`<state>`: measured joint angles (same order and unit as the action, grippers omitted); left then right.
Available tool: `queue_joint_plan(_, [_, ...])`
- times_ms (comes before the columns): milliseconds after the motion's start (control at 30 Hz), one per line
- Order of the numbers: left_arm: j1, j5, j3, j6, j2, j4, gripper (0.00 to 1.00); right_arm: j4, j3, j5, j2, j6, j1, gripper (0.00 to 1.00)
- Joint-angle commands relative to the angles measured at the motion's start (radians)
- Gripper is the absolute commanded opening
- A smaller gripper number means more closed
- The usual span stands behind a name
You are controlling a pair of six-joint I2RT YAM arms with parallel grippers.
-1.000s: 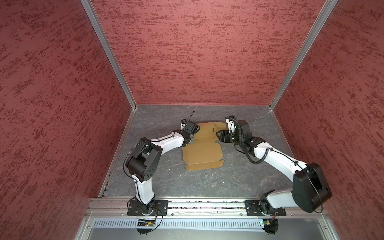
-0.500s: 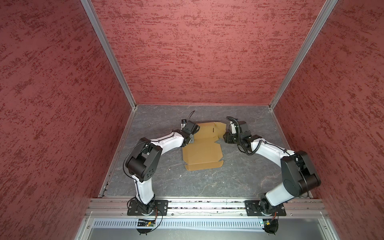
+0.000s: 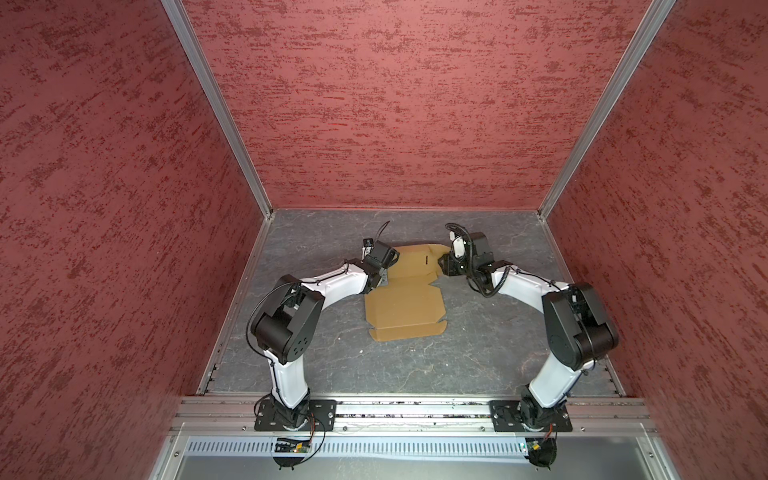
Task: Fold the paper box
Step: 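Grasp the raised side wall edge with the right gripper and hold it upright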
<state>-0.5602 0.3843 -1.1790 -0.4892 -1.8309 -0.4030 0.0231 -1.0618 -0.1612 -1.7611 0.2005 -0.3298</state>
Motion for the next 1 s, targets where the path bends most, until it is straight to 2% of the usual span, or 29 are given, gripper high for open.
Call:
queue_joint_plan(0, [0.005, -0.029, -0.01, 0.016, -0.008, -0.039, 0.0, -0.03, -0.035, -0.035, -0.025, -0.023, 0.009, 0.48])
queue_joint_plan(433, [0.005, -0.039, -0.015, 0.002, -0.024, -0.027, 0.0, -0.04, -0.005, -0.064, 0.025, -0.032, 0.008, 0.22])
queue_joint_plan(967, [-0.004, -0.032, -0.013, -0.041, -0.018, -0.014, 0.0, 0.0, 0.026, -0.122, 0.112, -0.029, -0.005, 0.14])
